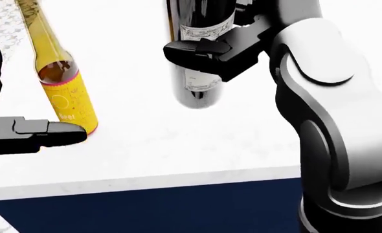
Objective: Move the drinks to the dining counter.
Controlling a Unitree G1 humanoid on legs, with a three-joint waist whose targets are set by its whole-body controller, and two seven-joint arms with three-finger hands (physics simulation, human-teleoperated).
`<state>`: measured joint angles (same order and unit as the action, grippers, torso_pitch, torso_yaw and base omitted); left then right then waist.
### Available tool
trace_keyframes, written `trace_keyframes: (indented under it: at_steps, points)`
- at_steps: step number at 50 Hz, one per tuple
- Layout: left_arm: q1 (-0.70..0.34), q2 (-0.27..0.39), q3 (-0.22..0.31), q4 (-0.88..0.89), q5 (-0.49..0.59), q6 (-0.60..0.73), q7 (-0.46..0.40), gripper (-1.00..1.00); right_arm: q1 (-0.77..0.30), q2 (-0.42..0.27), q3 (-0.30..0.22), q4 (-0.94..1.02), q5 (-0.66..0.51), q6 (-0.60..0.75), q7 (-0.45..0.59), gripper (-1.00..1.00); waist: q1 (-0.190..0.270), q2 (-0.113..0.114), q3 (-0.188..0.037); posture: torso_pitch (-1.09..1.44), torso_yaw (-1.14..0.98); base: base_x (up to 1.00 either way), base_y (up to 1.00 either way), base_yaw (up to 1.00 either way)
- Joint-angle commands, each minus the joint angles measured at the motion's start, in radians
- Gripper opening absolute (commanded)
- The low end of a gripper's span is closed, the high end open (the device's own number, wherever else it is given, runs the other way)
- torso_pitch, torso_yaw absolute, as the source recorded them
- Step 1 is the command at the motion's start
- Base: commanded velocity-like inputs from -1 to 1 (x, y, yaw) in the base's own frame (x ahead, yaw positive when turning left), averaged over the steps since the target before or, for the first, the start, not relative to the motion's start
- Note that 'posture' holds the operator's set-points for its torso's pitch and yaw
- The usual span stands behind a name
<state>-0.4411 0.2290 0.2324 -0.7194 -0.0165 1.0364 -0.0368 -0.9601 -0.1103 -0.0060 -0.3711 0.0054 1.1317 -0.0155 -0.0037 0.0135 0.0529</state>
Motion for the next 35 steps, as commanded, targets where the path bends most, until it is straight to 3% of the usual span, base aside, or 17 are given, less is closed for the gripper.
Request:
trace_keyframes:
  at_steps: [1,13,20,35]
  points:
    - [-0.002,0.008,0.014,-0.055,-0.016,-0.019,-0.003,1.0,-0.051,0.012,-0.008,-0.034,-0.015,-0.087,-0.005,-1.0,0.0,0.002,-0.032,0.0,0.0,0.0,0.0,0.0]
    - [0.079,0.008,0.061,-0.155,-0.058,-0.004,-0.012,1.0,-0.03,0.128,0.049,0.075,-0.073,-0.194,-0.007,-1.0,0.0,0.008,-0.033,0.0,0.0,0.0,0.0,0.0]
    - [0.108,0.011,0.075,-0.158,-0.065,-0.024,-0.019,1.0,0.005,0.17,0.054,0.167,-0.09,-0.296,-0.02,-1.0,0.001,0.013,-0.036,0.0,0.0,0.0,0.0,0.0]
    - [0.121,0.011,0.084,-0.145,-0.074,-0.046,-0.016,1.0,0.042,0.189,0.063,0.244,-0.11,-0.372,-0.016,-1.0,0.003,0.013,-0.041,0.0,0.0,0.0,0.0,0.0]
